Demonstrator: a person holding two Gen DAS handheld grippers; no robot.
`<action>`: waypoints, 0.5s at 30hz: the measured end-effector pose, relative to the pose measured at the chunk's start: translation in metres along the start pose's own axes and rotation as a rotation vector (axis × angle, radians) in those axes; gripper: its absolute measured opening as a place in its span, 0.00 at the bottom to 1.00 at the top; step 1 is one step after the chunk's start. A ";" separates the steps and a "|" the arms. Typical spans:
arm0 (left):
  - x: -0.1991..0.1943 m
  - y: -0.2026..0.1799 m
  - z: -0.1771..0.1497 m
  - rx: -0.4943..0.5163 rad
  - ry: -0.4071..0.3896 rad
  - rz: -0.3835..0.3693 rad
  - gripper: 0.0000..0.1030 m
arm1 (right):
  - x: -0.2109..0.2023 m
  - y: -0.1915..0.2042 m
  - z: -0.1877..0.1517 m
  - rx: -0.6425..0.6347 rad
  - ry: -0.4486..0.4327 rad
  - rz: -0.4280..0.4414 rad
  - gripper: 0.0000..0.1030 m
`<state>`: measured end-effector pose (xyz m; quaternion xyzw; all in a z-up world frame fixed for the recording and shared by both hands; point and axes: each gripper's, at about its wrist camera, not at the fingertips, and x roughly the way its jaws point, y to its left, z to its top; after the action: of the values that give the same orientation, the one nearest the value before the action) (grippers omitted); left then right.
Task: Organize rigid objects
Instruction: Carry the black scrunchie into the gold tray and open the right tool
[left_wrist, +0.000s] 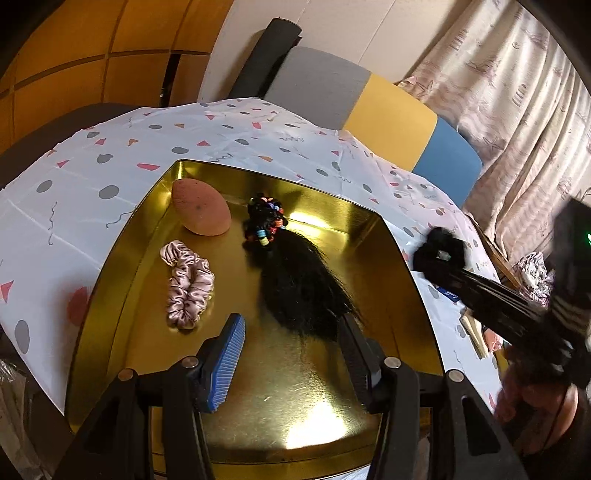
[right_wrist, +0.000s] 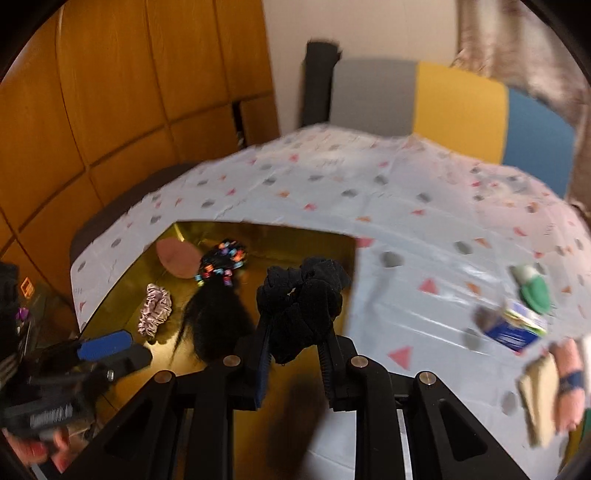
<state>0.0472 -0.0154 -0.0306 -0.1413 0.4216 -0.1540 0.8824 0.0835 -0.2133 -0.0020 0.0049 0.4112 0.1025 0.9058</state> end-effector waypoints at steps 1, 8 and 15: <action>0.000 0.001 0.000 -0.002 0.001 0.004 0.51 | 0.010 0.002 0.005 0.000 0.023 0.007 0.23; -0.003 0.015 0.008 -0.035 -0.015 0.020 0.51 | 0.073 0.020 0.028 -0.023 0.193 0.014 0.23; -0.001 0.024 0.011 -0.061 -0.015 0.029 0.51 | 0.098 0.018 0.047 0.026 0.180 0.004 0.52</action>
<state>0.0586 0.0083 -0.0325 -0.1631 0.4216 -0.1273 0.8829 0.1783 -0.1734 -0.0425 0.0082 0.4921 0.0987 0.8649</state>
